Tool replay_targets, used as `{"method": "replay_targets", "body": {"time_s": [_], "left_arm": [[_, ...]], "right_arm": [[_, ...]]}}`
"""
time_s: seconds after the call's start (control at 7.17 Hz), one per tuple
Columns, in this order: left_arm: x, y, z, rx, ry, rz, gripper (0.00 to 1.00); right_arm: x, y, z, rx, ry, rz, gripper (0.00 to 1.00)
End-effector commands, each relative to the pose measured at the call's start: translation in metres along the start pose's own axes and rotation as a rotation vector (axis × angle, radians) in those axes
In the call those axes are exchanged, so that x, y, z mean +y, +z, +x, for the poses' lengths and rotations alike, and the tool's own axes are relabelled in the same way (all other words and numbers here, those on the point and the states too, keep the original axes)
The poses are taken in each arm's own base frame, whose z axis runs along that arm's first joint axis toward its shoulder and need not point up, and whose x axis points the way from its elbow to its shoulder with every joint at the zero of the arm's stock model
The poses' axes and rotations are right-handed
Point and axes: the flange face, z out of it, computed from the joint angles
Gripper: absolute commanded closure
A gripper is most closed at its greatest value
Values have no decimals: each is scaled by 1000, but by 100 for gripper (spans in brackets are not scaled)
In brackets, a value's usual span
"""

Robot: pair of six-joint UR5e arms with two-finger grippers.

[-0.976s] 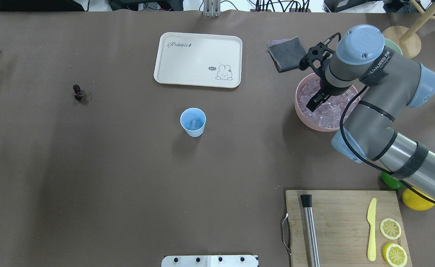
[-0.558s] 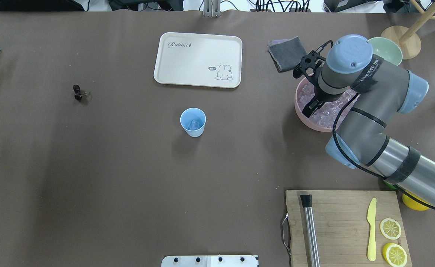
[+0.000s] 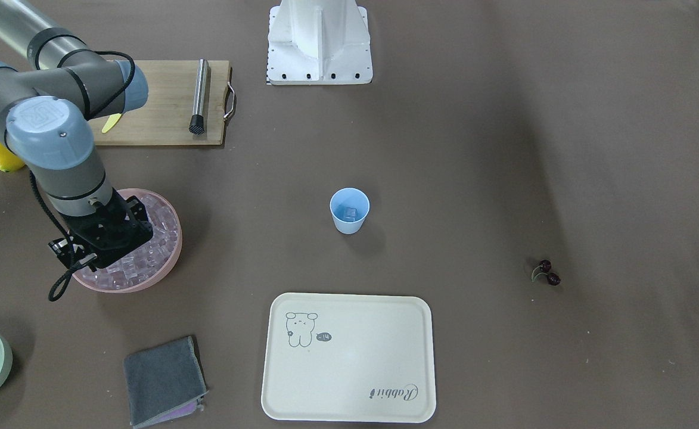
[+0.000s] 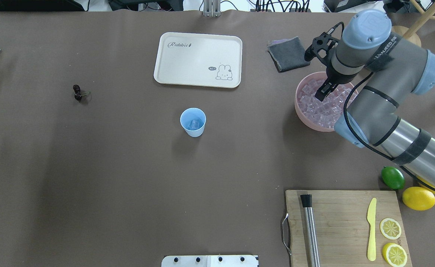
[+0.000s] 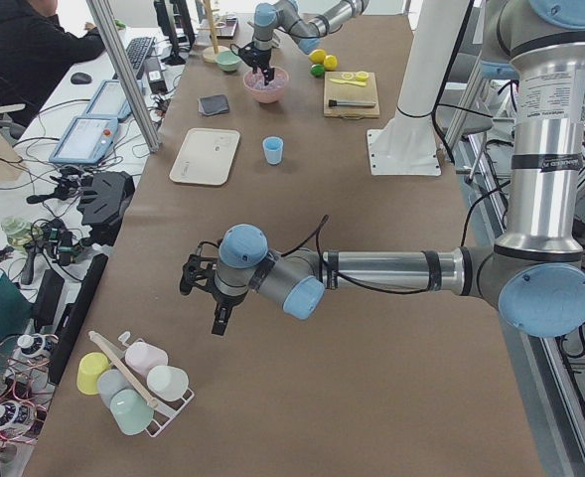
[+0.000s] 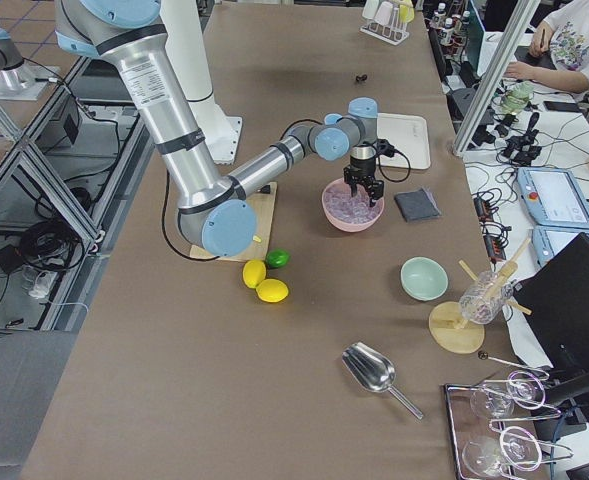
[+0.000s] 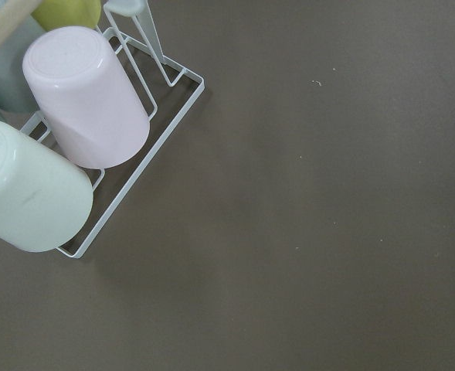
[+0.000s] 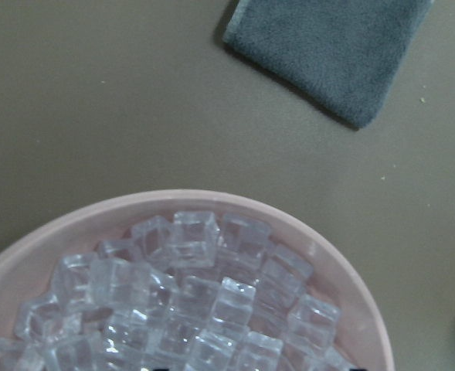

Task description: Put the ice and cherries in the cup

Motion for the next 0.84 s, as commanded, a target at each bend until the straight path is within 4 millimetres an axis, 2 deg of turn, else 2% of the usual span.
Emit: {"method": "replay_targets", "body": {"time_s": [0.0,0.42,0.7], "left_arm": [[2,-1,0,2,2,3,2],[2,1,-1,1,1,0,2],[2,2,-1,0,2,-1,2]], "right_arm": [[1,18,8,-3,-14,-32,27],[-8,30,-19,5,-6,-42,24],[-3,35,-22,19,-14,-49,24]]}}
